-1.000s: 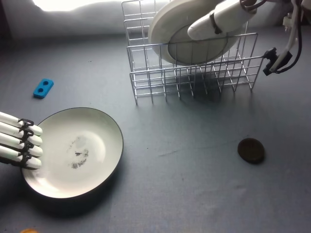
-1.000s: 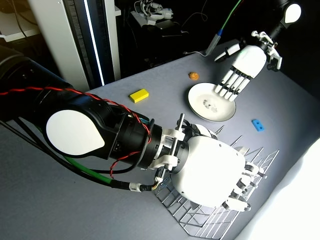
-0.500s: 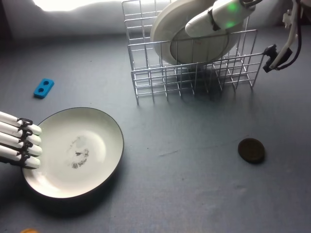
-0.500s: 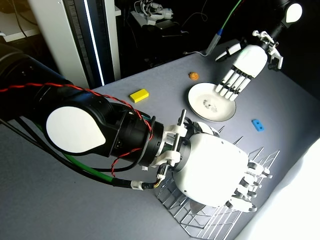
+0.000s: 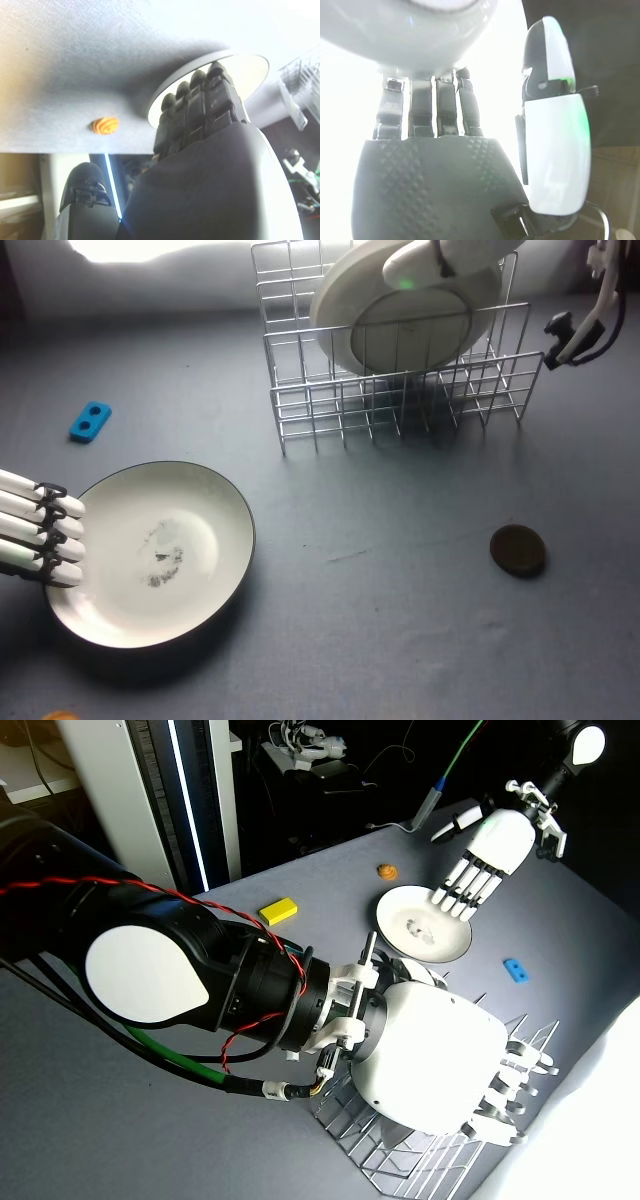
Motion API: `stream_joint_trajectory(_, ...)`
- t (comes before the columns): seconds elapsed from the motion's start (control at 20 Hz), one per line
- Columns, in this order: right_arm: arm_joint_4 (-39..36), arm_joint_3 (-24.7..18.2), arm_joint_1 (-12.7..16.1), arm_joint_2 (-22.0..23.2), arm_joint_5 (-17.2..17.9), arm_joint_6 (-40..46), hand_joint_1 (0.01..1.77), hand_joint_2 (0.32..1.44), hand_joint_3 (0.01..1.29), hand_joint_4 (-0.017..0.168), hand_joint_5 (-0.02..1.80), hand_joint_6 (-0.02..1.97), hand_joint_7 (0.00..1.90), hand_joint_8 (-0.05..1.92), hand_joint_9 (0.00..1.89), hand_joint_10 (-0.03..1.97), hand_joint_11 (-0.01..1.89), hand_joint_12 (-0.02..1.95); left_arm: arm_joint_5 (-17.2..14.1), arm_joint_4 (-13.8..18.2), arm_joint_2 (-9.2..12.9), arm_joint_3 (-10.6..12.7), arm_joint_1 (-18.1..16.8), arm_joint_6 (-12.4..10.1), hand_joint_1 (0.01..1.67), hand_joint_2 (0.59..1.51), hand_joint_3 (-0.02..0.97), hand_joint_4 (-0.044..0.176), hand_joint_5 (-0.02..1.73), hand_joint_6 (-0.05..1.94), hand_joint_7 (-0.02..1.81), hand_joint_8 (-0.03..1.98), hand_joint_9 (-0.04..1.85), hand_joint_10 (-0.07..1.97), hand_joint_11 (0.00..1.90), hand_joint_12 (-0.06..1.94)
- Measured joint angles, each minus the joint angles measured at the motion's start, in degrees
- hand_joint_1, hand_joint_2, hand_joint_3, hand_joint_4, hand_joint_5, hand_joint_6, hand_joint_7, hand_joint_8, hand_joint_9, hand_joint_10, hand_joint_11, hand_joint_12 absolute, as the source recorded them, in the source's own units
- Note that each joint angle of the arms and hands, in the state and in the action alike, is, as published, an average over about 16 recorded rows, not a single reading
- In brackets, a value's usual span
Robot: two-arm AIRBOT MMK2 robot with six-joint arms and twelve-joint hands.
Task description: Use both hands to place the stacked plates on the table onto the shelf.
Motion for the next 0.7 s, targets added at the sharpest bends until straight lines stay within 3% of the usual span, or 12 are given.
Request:
stream_joint_trajectory(0.35, -0.3, -1.4, 2.4, 1.4, 0.5, -1.5, 0.99, 1.01, 0.01, -0.004, 0.32, 0.02, 0.45, 0.02, 0.45, 0.04, 0.01, 0.98, -0.1, -0.1, 0.0, 0.0, 0.1, 0.0, 0.01, 1.102, 0.021, -0.001, 0.08, 0.01, 0.06, 0.01, 0.04, 0.02, 0.02, -0.02)
stream_joint_trajectory(0.7, -1.4, -7.5, 4.9, 3.9, 1.5, -10.2, 0.99, 1.01, 0.01, -0.004, 0.31, 0.02, 0.44, 0.02, 0.46, 0.04, 0.02, 0.97, -0.1, -0.6, 0.0, 0.0, 1.0, 0.0, 0.02, 1.105, 0.022, -0.001, 0.08, 0.01, 0.06, 0.01, 0.03, 0.02, 0.02, -0.02)
